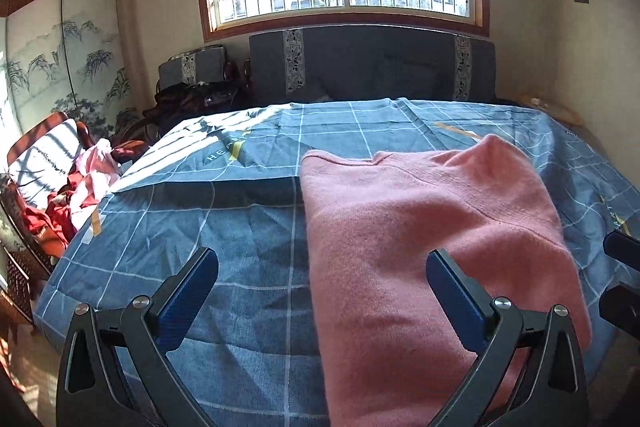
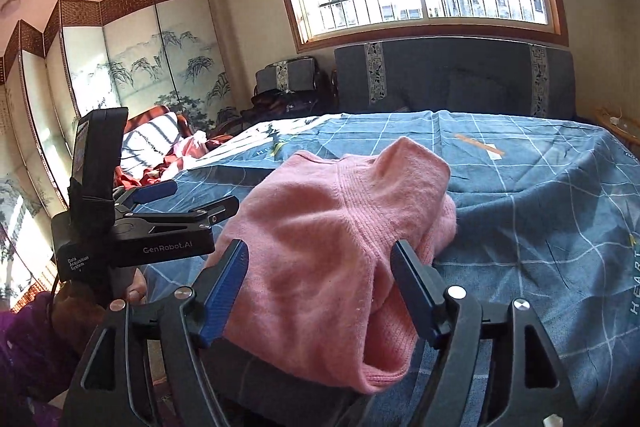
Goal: Fold small clothes
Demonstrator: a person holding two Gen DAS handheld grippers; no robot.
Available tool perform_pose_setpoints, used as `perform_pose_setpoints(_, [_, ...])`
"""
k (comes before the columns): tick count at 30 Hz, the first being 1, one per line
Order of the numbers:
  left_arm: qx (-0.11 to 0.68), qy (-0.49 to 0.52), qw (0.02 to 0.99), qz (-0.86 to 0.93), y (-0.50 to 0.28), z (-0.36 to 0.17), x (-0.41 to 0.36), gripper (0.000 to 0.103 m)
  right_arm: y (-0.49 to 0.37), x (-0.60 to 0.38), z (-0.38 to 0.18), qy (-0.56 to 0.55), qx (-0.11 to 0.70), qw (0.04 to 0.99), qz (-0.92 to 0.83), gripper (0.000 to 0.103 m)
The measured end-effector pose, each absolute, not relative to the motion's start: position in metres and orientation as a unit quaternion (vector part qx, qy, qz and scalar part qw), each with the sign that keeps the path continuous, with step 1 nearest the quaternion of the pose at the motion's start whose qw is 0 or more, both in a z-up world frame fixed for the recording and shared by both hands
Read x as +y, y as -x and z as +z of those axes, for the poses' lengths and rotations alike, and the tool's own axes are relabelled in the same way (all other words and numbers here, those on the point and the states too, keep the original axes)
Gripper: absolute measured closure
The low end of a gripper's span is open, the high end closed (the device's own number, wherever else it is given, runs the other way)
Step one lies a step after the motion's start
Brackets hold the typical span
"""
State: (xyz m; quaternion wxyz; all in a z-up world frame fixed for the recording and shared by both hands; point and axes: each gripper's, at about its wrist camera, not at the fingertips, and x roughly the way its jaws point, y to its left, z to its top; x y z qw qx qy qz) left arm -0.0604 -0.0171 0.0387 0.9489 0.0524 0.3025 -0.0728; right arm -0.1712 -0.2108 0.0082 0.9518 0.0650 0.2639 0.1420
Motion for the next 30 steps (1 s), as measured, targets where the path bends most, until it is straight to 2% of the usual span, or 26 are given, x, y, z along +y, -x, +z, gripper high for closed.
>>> perform_pose_setpoints(10, [0.328,-0.068,0.939,-0.078,0.069,0.032,-0.030,0.000,0.177,-0.212,0.007,-0.071,0.265,0.950,0.149,0.029])
perform_pose_setpoints(17, [0.323,-0.070,0.940,-0.083,0.074,0.031,-0.036,0.000,0.180,-0.214,0.006,-0.074,0.266,0.950,0.147,0.027])
perform_pose_setpoints(25, [0.281,-0.058,0.956,-0.065,0.086,0.037,-0.034,0.000,0.181,-0.212,0.006,-0.067,0.264,0.952,0.137,0.023])
perform_pose_setpoints(30, [0.295,-0.048,0.952,-0.067,0.081,0.037,-0.033,0.000,0.182,-0.208,0.007,-0.060,0.262,0.954,0.132,0.018])
